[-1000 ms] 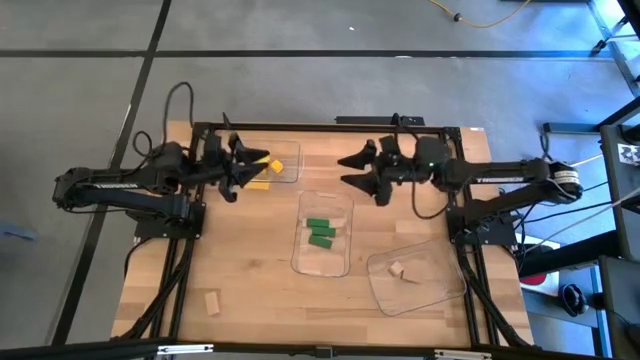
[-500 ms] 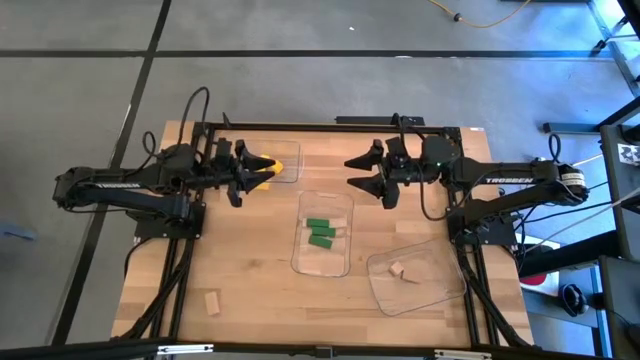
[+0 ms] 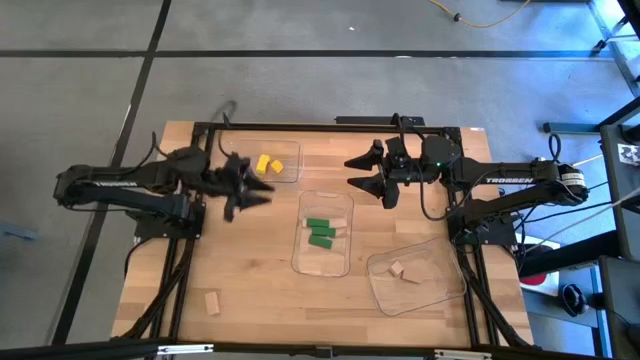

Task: Sort & place blocks by color
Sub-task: Put the light brown block into the bottom transparent bin

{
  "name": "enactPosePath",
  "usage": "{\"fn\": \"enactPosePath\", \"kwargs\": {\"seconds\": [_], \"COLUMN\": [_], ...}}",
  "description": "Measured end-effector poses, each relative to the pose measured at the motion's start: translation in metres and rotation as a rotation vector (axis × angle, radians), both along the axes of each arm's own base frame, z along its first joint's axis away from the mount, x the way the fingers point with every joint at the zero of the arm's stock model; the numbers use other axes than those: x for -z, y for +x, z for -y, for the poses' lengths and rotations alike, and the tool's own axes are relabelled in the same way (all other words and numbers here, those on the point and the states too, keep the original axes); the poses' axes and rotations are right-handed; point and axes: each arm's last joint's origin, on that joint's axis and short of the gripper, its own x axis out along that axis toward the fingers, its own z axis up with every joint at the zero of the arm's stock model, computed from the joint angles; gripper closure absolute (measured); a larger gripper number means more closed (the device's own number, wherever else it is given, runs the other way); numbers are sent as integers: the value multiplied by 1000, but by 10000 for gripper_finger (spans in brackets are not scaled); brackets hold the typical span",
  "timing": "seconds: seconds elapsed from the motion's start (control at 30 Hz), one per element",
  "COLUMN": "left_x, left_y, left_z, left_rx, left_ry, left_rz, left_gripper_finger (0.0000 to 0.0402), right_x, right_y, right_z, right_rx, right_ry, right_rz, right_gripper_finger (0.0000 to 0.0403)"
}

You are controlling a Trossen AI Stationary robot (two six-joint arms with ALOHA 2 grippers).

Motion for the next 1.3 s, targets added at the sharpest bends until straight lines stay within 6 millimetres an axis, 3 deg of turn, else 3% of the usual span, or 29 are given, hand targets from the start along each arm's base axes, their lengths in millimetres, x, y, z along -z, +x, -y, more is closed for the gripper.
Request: {"fn": "enactPosePath", "kwargs": {"seconds": [0.2,0.47,0.67,0.8,1.07,1.3], "left_x": [10,14,41,70,111,129], "left_y": [-1,-3,3,3,-7,-24], "left_z": [38,122,183,216,250,266], "left_rx": [314,676,841,914,937,1012], "left_ry": [90,395,446,499,771,948], "left_rz": [-405,-699,-931,-1032,-1059,-1018], "left_gripper_finger": [229,228,202,185,179,179], "right_x": [1,3,8,12,13,13], "right_y": [0,0,0,0,0,0], "right_z": [0,0,0,0,0,0], "right_rx": [-2,-2,-1,0,0,0], "right_ry": [41,55,59,64,65,43], "right_rz": [-10,-31,-88,-130,-142,-141], "right_gripper_finger": [119,119,119,119,119,119]}}
